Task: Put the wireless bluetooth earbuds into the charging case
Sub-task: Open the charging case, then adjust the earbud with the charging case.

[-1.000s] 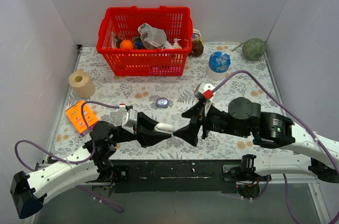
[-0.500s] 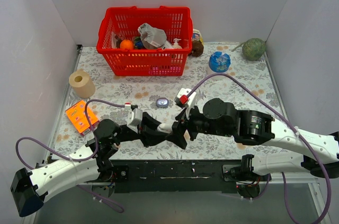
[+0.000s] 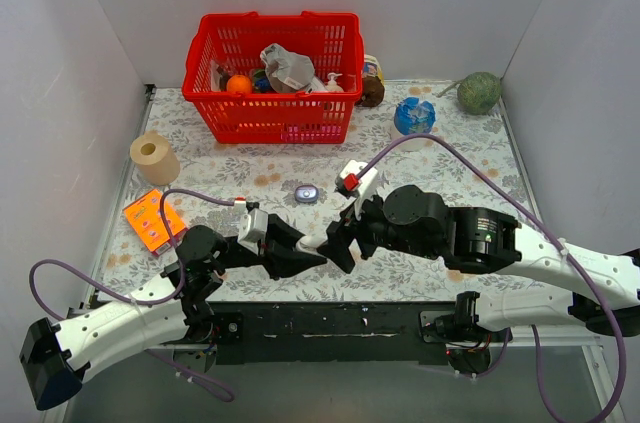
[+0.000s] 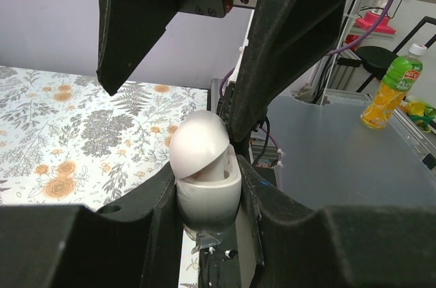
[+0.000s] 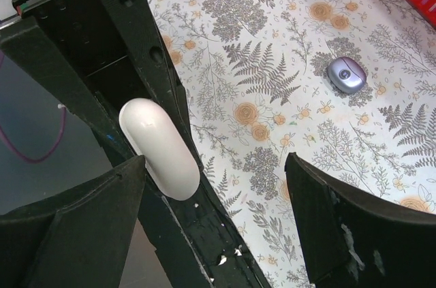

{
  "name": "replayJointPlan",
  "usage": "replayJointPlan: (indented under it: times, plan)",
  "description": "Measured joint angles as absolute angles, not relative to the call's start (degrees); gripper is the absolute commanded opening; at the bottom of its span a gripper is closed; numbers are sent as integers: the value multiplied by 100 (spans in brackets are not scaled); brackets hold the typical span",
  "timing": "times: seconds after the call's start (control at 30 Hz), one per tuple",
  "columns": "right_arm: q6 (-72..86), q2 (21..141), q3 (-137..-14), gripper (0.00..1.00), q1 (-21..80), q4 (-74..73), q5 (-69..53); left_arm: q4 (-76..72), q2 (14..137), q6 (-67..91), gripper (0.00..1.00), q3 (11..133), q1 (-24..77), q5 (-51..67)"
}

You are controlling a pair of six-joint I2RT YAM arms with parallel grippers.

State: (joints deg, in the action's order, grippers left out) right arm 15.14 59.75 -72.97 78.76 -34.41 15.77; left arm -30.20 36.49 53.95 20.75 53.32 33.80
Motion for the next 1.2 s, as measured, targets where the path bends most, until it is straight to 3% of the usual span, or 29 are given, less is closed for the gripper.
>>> replayJointPlan:
  times: [0.43, 0.87, 1.2]
  plan:
    - [1662, 6016, -7494, 89, 7773, -3599, 1802, -2816, 3369, 4884, 0, 2080, 5566, 3321]
    - [1629, 6062, -8090, 90, 7623, -3802, 1813, -1986, 3035, 3114, 0, 2510, 6082, 2805]
    - [947, 6167, -8514, 91, 7771, -3712, 593, -1417, 2703, 2053, 0, 2757, 6169, 2716]
